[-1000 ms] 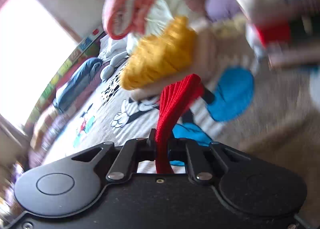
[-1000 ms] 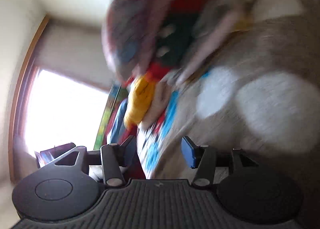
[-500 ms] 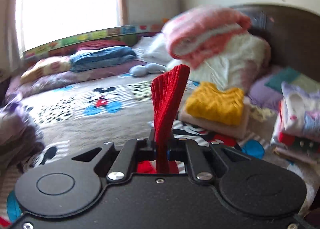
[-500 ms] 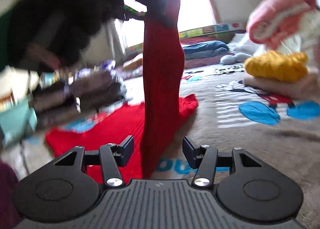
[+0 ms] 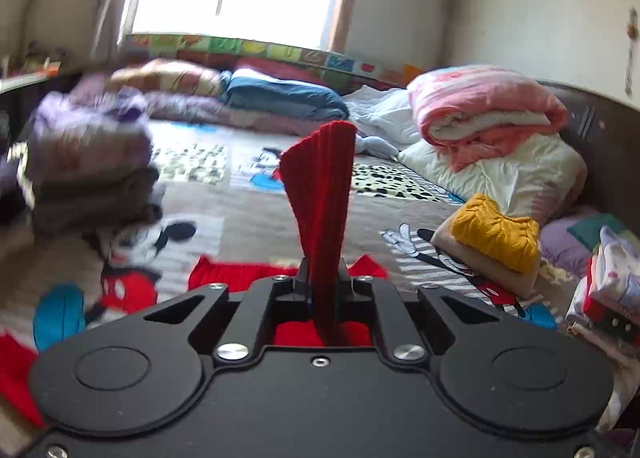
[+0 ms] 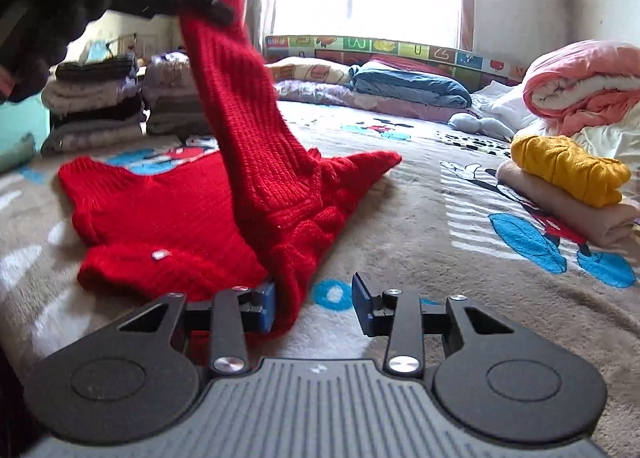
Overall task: Fold clothes
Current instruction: 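Fold the held sleeve across the sweater body with the left tool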
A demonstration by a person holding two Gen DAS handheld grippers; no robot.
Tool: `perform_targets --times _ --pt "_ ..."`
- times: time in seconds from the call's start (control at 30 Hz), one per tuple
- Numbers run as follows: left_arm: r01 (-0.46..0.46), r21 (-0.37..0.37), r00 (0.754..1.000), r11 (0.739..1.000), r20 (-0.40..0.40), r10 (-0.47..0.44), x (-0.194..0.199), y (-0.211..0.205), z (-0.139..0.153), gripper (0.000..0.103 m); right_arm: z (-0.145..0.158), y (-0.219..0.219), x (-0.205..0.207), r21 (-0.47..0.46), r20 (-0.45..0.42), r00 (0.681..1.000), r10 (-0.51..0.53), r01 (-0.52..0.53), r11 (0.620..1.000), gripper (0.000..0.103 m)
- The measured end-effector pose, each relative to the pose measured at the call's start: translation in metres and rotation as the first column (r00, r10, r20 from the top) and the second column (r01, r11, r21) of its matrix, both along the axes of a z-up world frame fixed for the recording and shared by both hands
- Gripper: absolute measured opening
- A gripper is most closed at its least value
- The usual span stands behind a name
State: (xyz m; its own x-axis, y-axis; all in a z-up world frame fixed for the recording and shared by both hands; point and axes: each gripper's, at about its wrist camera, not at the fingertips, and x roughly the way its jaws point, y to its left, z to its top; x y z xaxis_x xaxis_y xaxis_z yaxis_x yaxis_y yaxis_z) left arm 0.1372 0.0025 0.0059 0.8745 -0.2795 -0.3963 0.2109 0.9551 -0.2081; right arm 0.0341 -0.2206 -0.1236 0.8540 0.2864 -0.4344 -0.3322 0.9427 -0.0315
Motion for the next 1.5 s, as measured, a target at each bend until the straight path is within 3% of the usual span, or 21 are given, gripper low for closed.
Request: perform_targets --times 0.37,0.77,0.93,1.13,1.33,1.47,1.5 --pt "-0.019 -0.142 0.998 0.990 -0.068 0.009 -0.010 0.062 -0.070 0.007 -0.005 0.012 -0.009 -0.120 -0.013 1.000 0.012 -0.013 0.993 0.039" --pt "-0.028 -0.113 0.992 0.993 -0.128 0.013 -0.005 0.077 -0.095 0.007 -0.003 0.023 -0.027 -0.247 0.006 0.999 0.033 -0.030 0.969 0.036" --pt "-0.029 -0.127 0.990 0.992 -0.140 0.012 -0.002 0.080 -0.098 0.007 0.005 0.029 -0.047 -0.251 0.039 0.993 0.110 -0.097 0.963 0.037" --pt "-0.021 -0.129 0.989 0.991 -0.146 0.002 0.000 0.080 -0.098 0.007 0.004 0.044 -0.043 -0.248 0.085 0.985 0.151 -0.125 0.961 0.048" --pt "-0.003 -0.138 0.992 0.990 -0.128 -0.015 -0.002 0.080 -0.095 0.007 0.006 0.045 -0.019 -0.172 0.162 0.976 0.145 -0.116 0.978 0.054" --pt "-0.014 -0.089 0.986 0.996 -0.168 -0.001 0.002 0.077 -0.103 0.007 -0.012 0.048 -0.001 -0.153 0.034 0.985 0.170 -0.163 0.975 0.057" --pt "-0.022 -0.075 0.984 0.997 -0.179 0.009 0.003 0.078 -0.106 0.007 -0.013 0.046 -0.003 -0.142 0.045 0.985 0.167 -0.159 0.977 0.057"
